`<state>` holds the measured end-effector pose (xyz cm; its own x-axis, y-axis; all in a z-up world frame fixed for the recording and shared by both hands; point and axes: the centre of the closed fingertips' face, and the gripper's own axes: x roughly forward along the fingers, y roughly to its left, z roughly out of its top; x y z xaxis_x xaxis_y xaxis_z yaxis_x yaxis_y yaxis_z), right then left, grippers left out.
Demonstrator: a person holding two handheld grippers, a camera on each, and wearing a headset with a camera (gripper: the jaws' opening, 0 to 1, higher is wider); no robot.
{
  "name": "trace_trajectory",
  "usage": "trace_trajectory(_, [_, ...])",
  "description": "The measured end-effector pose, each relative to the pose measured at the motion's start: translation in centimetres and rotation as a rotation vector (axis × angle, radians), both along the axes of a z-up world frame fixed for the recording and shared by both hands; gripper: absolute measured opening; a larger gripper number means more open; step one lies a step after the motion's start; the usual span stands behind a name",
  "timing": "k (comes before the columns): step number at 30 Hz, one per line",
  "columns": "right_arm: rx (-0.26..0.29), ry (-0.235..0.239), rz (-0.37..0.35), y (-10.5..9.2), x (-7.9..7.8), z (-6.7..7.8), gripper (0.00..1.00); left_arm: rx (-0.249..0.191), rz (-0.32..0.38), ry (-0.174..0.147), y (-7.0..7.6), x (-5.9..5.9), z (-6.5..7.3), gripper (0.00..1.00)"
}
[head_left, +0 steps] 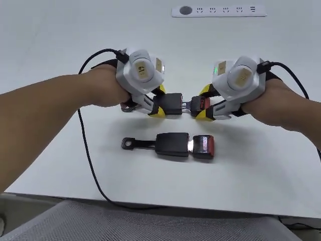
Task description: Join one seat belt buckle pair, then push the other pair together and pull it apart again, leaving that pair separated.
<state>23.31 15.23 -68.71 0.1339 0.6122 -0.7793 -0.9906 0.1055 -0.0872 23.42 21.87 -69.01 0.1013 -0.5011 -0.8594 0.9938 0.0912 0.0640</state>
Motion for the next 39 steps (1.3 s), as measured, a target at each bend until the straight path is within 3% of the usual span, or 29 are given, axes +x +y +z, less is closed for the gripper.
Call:
trace_trajectory(5, [-0.011,0.004,0.009,0.3,0.0,0.0,0.31,-0.004,-0.014,-0.001,-0.2,-0.3,0.2,0.31])
trace_trajectory(8, [0.007,0.012,0.018,1.4,-0.1,0.0,0.31,0.000,-0.030,-0.001,-0.3,-0.3,0.2,0.31])
trace_trajectory(10, [-0.015,0.001,0.024,1.9,-0.2,-0.2,0.31,0.003,-0.028,0.000,-0.3,-0.4,0.3,0.31])
trace_trajectory(23, [-0.030,-0.010,0.028,1.5,0.0,-0.2,0.32,-0.003,-0.014,-0.002,-0.6,-1.0,0.9,0.32])
trace_trajectory(39, [-0.027,-0.010,0.015,-0.4,0.1,0.0,0.33,-0.001,-0.014,0.011,-0.2,-0.3,0.1,0.32])
